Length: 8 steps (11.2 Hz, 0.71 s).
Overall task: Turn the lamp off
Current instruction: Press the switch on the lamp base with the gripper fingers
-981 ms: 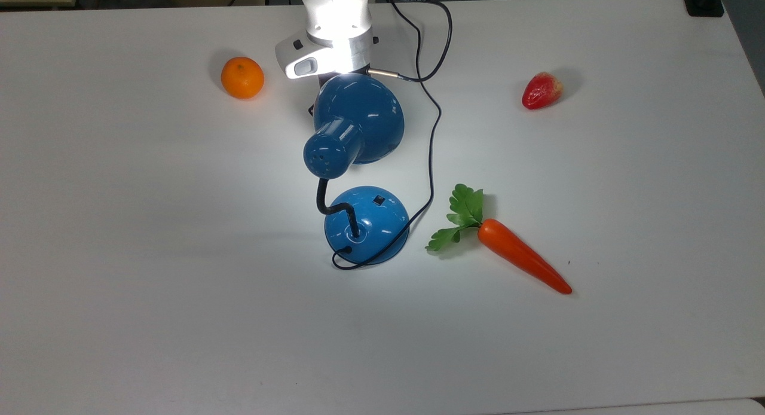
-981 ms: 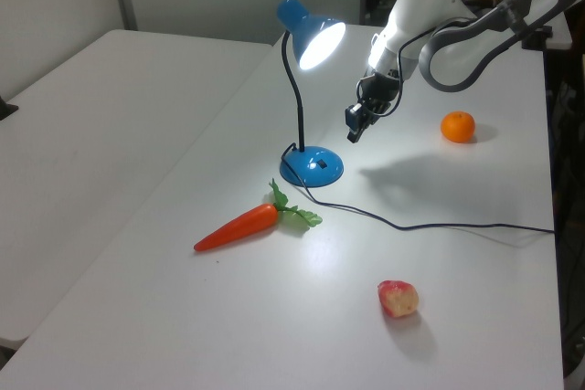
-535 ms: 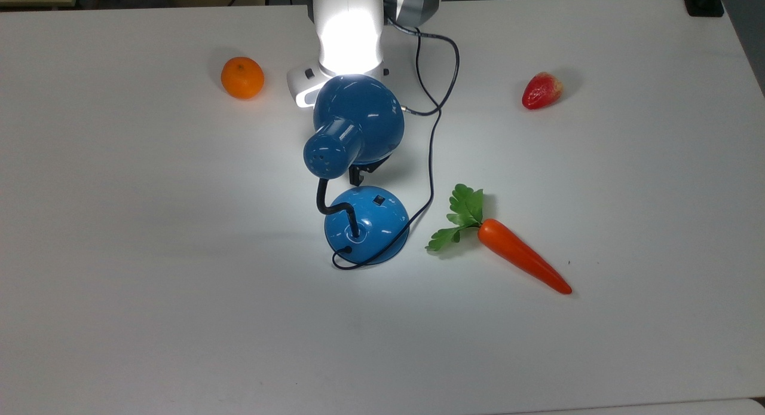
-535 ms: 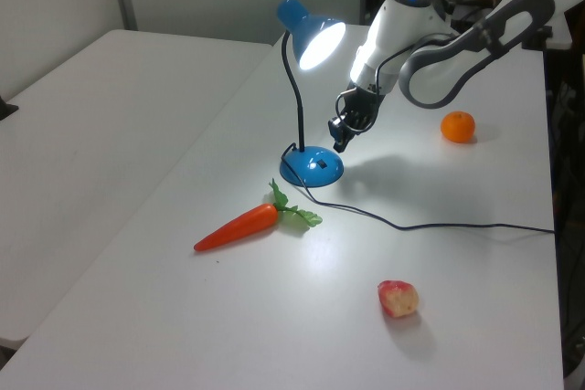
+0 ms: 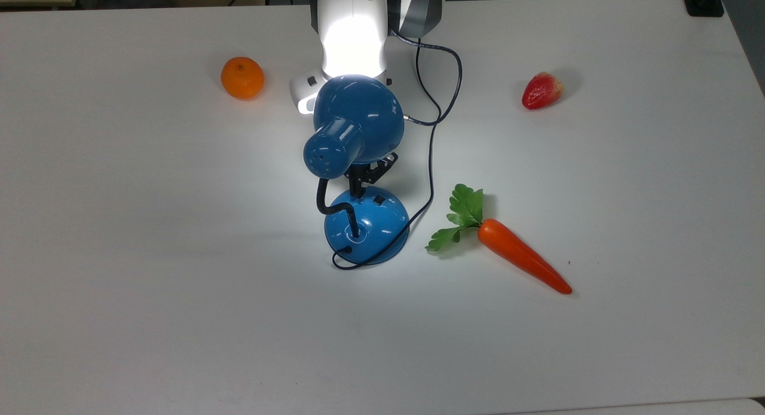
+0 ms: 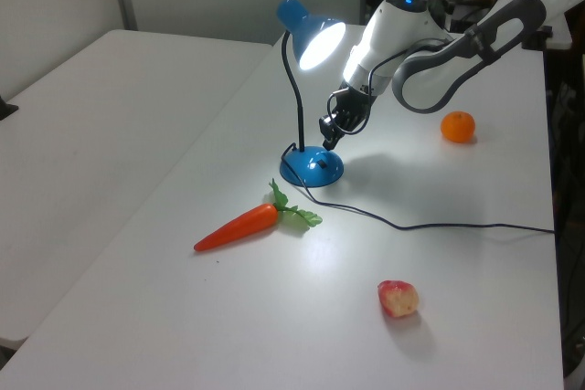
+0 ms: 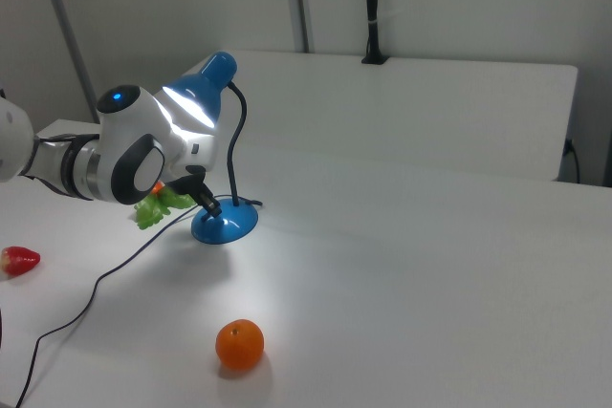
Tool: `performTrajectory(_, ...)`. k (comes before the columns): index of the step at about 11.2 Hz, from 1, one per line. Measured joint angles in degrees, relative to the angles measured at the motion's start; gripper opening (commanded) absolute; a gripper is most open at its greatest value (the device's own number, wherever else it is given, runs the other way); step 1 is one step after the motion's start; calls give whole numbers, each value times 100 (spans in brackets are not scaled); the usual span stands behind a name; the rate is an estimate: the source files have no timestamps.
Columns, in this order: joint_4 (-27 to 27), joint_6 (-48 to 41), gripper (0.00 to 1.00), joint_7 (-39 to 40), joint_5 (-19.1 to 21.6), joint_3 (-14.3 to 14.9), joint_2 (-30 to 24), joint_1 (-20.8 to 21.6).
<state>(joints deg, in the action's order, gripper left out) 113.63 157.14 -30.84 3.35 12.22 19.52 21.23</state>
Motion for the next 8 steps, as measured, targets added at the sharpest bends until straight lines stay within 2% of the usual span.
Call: performTrajectory(8, -8, 0, 10, -153, -2, 208, 25, 461)
